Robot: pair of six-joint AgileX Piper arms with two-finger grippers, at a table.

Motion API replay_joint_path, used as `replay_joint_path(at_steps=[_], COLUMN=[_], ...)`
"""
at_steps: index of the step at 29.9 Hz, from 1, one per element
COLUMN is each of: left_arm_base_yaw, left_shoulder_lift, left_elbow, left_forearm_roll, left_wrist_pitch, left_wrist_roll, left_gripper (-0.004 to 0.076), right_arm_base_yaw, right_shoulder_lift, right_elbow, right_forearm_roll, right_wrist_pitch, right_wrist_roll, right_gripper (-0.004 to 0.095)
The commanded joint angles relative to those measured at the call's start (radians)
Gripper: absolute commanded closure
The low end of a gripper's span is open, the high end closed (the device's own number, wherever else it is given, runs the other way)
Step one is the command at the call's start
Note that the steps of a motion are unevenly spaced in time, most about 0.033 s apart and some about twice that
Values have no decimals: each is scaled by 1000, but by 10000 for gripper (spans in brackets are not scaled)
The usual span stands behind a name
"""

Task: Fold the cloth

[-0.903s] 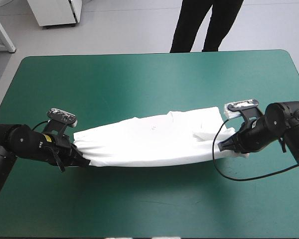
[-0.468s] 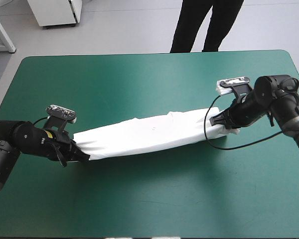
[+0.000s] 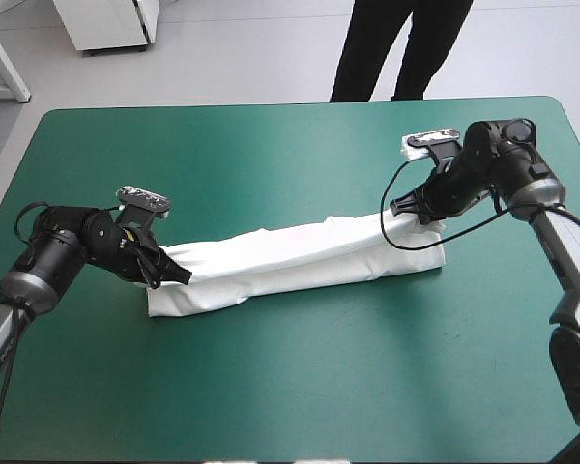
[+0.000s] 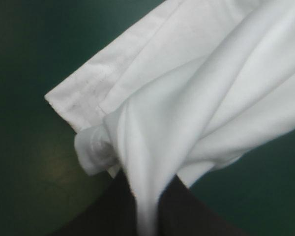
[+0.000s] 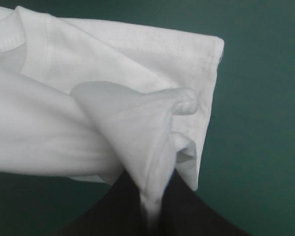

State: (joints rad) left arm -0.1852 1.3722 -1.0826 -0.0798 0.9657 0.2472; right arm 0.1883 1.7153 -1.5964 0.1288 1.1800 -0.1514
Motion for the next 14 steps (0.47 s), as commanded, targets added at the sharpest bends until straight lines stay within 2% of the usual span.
replay_joint_path(at_steps=[1,14], left_arm_base_yaw=[-2,-2], left_shoulder_lift=[6,115], left_elbow=[-32,-32], left_forearm_roll=[11,23], left_wrist_pitch=[-77,-141], left_wrist_roll=[-8,-8], left_gripper=[728,727], right_arm_base_yaw=[-2,-2], right_shoulder_lift=[23,178], right_elbow=[-76,-105], right_forearm_roll=[-1,7], right_wrist_pitch=[-34,-45], right_wrist_roll=[-13,-47], right_gripper=[924,919])
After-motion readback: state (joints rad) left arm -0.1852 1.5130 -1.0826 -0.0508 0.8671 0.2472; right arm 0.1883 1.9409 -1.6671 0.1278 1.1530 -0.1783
